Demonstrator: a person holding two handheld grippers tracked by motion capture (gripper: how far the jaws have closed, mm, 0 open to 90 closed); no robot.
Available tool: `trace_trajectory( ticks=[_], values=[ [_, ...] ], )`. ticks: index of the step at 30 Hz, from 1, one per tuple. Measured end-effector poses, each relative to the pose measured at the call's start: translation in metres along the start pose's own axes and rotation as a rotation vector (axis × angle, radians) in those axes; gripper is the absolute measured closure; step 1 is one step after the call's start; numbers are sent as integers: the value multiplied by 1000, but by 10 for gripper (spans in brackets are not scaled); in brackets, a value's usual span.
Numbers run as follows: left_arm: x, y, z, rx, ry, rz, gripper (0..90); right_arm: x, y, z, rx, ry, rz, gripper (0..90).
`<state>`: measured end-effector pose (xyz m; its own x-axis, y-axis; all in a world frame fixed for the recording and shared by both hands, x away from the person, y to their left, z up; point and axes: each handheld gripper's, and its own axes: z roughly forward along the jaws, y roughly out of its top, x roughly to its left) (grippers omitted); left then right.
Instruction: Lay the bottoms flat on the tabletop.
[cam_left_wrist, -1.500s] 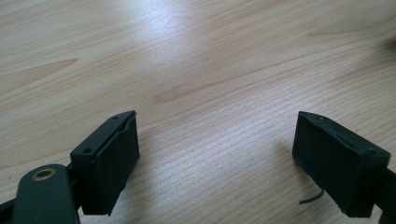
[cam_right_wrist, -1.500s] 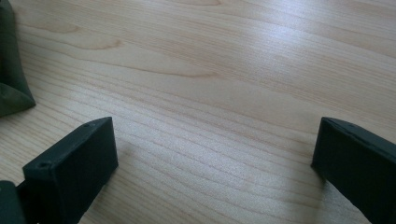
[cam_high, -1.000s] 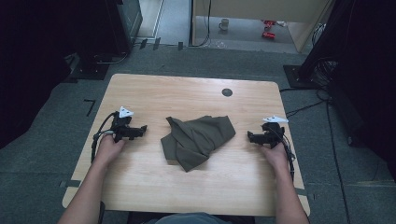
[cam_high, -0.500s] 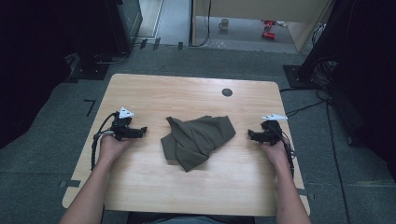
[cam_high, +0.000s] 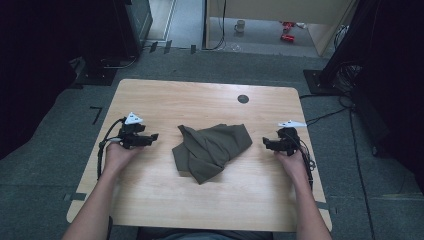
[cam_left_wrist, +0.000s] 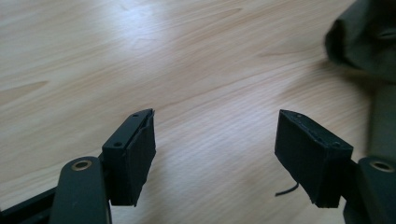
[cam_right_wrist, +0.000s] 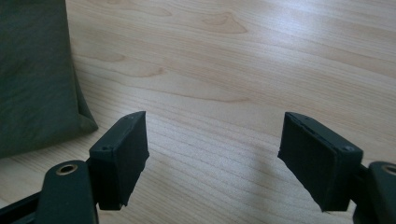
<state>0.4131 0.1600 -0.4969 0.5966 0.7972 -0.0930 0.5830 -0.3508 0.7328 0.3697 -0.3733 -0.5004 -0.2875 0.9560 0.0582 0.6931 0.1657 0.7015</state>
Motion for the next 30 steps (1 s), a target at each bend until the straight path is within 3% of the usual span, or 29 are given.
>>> trace_trajectory(
  ticks=[1,2,6,13,23,30],
  values=[
    [0,0,0,0,0,0,290,0,1,-1,-3,3,6,240],
    [-2,2,-3,-4,-59,-48,292,1,1,-2,-6,8,13,243],
    [-7,6,-7,-23,-97,-42,304,3,4,-5,-17,15,15,246],
    [-23,10,-10,-23,-107,36,304,15,11,-15,-42,32,-16,274],
    [-40,13,-11,-24,-147,91,320,36,19,-23,-54,51,-82,300],
    [-53,13,-7,-14,-187,130,331,47,24,-28,-71,74,-89,315]
  ],
)
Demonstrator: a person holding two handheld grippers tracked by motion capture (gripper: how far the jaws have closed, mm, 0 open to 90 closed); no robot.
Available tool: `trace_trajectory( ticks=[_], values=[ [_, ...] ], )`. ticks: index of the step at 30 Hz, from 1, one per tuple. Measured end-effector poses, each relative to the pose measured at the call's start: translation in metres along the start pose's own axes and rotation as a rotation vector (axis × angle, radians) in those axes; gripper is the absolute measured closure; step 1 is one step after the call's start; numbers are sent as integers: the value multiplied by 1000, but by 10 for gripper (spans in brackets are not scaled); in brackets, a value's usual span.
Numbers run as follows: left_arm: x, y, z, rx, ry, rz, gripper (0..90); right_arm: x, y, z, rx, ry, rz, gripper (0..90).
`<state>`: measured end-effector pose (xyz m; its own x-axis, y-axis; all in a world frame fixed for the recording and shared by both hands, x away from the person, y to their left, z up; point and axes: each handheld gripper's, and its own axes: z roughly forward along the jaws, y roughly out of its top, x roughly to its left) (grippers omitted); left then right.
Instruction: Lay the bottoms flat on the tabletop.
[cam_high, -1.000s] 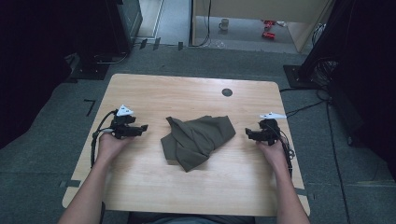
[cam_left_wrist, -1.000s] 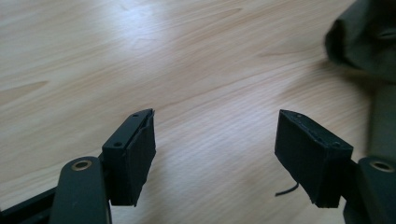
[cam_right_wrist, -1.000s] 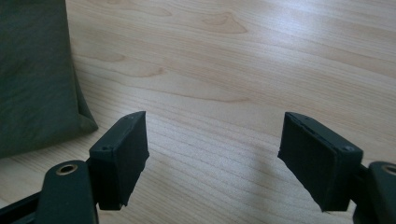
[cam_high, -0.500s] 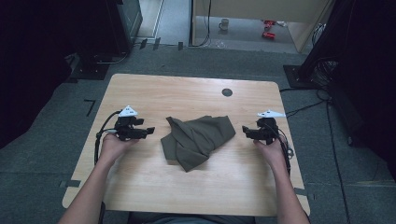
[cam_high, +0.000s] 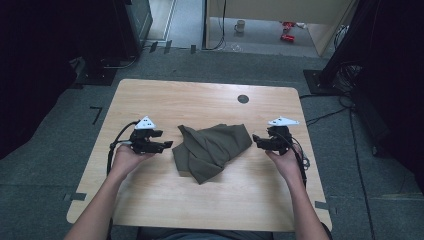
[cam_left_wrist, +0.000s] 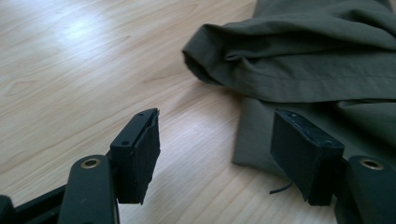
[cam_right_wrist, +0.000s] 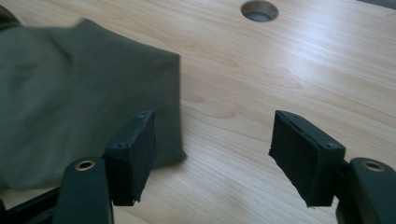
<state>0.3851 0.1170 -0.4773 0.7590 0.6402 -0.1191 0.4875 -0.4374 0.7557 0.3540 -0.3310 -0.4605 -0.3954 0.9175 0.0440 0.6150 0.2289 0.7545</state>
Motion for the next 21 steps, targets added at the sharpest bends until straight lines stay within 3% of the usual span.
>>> trace_trajectory(
  ticks=[3,8,10,16,21],
  values=[
    [-7,1,2,3,-15,28,333,11,5,-1,-11,20,-11,328],
    [-10,0,5,7,-28,32,349,21,10,-1,-13,43,-26,346],
    [-12,-2,8,4,-42,57,364,28,13,0,-12,70,-30,363],
    [-14,-2,12,14,-50,63,374,46,21,0,-27,101,-68,382],
    [-17,-3,13,8,-65,39,365,61,26,5,-14,116,-102,382]
  ],
)
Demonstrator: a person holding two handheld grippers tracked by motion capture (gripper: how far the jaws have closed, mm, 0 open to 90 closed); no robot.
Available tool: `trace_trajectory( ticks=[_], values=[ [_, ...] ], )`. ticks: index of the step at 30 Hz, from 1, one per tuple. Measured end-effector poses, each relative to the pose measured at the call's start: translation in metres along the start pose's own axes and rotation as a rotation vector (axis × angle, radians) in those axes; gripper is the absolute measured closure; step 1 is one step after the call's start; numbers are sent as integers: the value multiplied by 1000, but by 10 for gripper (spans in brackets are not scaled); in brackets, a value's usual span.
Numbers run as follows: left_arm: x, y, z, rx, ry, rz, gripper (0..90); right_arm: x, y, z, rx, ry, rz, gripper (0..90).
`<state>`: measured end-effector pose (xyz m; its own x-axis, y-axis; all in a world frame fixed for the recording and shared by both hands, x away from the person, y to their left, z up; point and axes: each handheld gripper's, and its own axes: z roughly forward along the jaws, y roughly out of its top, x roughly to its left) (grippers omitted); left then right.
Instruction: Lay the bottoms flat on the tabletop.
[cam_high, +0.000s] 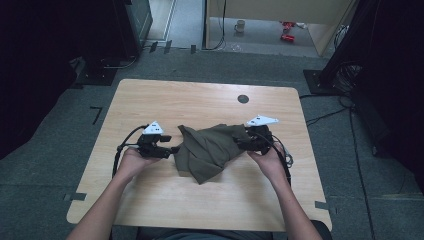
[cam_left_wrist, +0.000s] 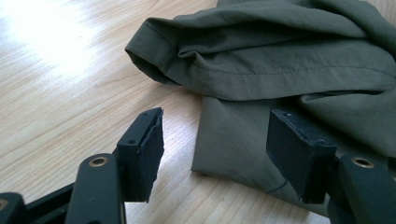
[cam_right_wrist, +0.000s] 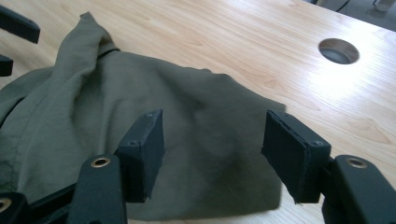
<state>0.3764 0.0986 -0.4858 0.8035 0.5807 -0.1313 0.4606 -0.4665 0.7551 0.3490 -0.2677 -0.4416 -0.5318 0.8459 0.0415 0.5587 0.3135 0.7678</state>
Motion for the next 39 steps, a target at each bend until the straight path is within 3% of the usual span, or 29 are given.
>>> trace_trajectory(
  ticks=[9,19,22,28,32,36,39],
  values=[
    [-8,-2,8,7,-1,6,354,16,8,12,10,51,-23,385],
    [-17,-4,20,47,-8,33,365,36,12,26,35,107,-42,385],
    [-20,-5,24,64,-8,41,372,45,13,30,38,114,-66,384],
    [-19,-5,28,55,4,10,385,55,14,39,43,131,-92,388],
    [-17,-5,32,56,16,-23,440,65,11,47,58,144,-102,394],
    [-19,-4,33,61,50,-11,521,64,6,53,61,144,-98,404],
    [-20,-4,33,65,71,6,576,58,1,60,67,163,-67,414]
  ],
)
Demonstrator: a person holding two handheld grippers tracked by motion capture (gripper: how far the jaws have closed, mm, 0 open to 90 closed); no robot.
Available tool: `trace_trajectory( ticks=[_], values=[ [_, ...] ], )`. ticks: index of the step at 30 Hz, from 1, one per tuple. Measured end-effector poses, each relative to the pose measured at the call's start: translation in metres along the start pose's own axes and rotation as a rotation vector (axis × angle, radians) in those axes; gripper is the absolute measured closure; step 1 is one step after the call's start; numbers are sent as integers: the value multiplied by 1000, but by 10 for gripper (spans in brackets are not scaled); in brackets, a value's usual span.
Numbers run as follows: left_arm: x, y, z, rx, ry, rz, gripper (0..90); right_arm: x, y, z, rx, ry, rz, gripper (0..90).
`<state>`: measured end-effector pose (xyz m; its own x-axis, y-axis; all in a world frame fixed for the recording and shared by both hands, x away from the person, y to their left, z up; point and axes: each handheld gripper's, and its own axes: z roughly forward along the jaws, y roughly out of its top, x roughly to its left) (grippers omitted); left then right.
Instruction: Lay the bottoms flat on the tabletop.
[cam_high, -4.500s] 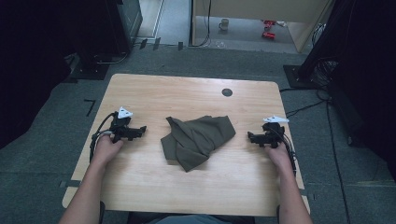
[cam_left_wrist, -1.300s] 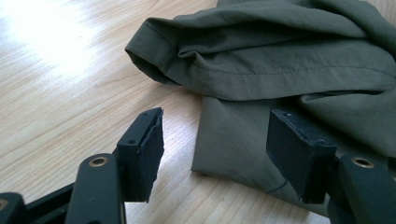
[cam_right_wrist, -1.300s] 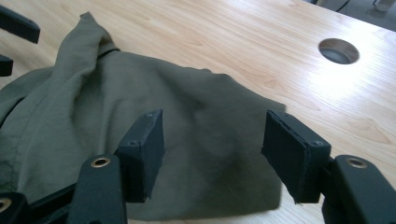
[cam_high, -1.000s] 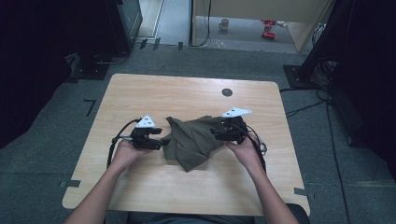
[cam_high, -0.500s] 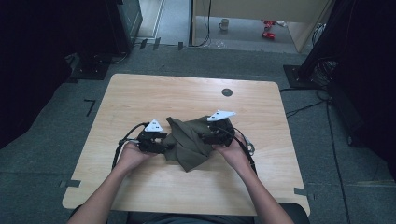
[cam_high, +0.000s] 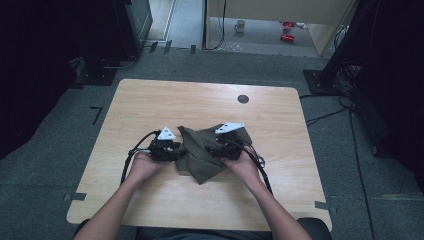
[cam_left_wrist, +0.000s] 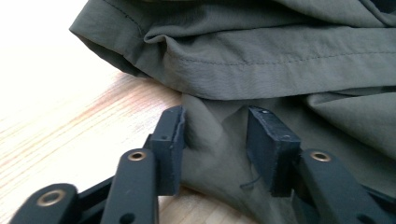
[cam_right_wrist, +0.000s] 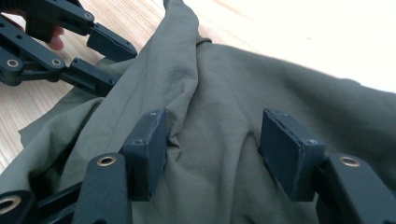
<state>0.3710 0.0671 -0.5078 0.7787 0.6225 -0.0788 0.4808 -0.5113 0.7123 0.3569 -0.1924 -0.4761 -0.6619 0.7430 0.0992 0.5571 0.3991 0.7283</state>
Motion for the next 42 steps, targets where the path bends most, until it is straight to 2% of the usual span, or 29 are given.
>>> trace_trajectory(
  ticks=[3,10,14,21,25,27,29,31,34,37,42],
  values=[
    [0,0,0,1,9,7,592,-2,-2,3,-1,7,13,418],
    [8,0,0,-6,48,-11,599,-5,3,19,-30,-9,-24,455],
    [16,0,-2,-7,90,-27,599,-9,16,32,-29,-9,-42,467],
    [30,-1,-7,-4,125,-70,604,-10,36,51,-22,-33,-67,466],
    [33,-2,-8,-2,137,-79,614,-11,44,59,-19,-48,-77,468],
    [34,-2,-9,0,141,-88,656,-12,51,66,-18,-56,-86,472],
    [36,0,-11,3,131,-102,755,-13,56,67,-10,-48,-68,471],
    [37,1,-12,4,115,-117,810,-10,61,64,-17,-53,-75,471],
    [38,2,-13,4,107,-134,845,-2,68,61,-20,-54,-115,467],
    [37,3,-13,8,109,-125,852,5,71,61,-16,-52,-136,462],
    [36,3,-14,10,113,-120,859,18,81,68,-17,-10,-137,454]
  ],
)
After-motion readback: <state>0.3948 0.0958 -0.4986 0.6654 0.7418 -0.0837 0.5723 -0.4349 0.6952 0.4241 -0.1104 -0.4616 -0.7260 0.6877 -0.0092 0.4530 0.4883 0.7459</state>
